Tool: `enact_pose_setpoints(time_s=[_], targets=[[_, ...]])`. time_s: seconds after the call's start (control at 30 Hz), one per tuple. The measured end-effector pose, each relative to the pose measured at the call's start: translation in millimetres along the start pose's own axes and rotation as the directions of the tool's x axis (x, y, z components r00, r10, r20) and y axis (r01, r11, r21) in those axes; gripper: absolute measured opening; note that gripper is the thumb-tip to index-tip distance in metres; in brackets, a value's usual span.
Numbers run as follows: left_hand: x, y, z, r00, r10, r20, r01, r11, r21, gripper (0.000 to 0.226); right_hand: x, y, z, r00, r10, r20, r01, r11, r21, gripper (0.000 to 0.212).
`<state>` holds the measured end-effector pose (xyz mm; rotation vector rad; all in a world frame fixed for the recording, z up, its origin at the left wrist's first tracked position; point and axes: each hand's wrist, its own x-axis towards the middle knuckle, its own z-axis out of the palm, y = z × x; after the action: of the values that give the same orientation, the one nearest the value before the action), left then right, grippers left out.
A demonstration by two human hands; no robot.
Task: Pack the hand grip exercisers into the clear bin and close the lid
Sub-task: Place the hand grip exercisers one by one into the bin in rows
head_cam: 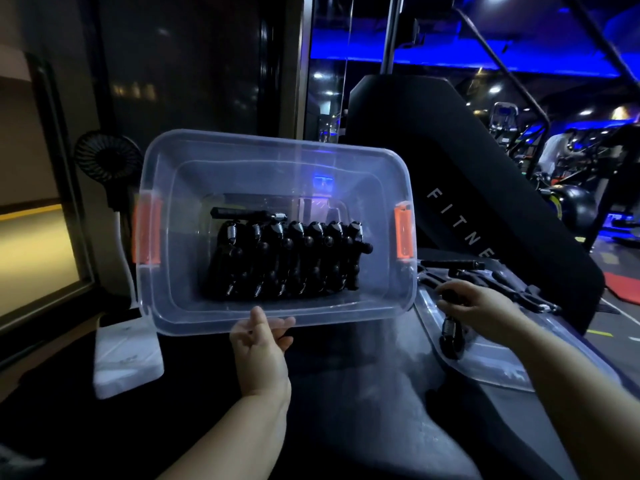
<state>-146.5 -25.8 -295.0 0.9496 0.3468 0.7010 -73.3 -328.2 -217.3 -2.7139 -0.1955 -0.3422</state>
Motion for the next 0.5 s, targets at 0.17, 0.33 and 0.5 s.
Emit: enact_pose_setpoints(time_s=[0.17, 0.33, 0.5], targets=[[0.5, 0.8, -0.5, 1.0, -0.002, -0.007, 0.002, 1.0, -0.003, 0.019, -4.6, -8.6, -7.3, 0.985, -0.035, 0.167, 0.073, 0.971, -0.229, 0.016], [0.0, 0.5, 0.1, 1.0, 0.007, -0.009, -0.007, 1.0, -0.009, 0.016, -12.1, -12.6, -13.7, 0.998, -0.064, 0.014, 0.065, 0.969, -0.237, 0.022], [0.4, -0.5, 0.3, 1.0, 0.012, -0.007, -0.012, 1.0, -0.004, 0.017, -15.9, -14.7, -12.8, 0.999, -0.041, 0.023, 0.045, 0.978, -0.202, 0.034]])
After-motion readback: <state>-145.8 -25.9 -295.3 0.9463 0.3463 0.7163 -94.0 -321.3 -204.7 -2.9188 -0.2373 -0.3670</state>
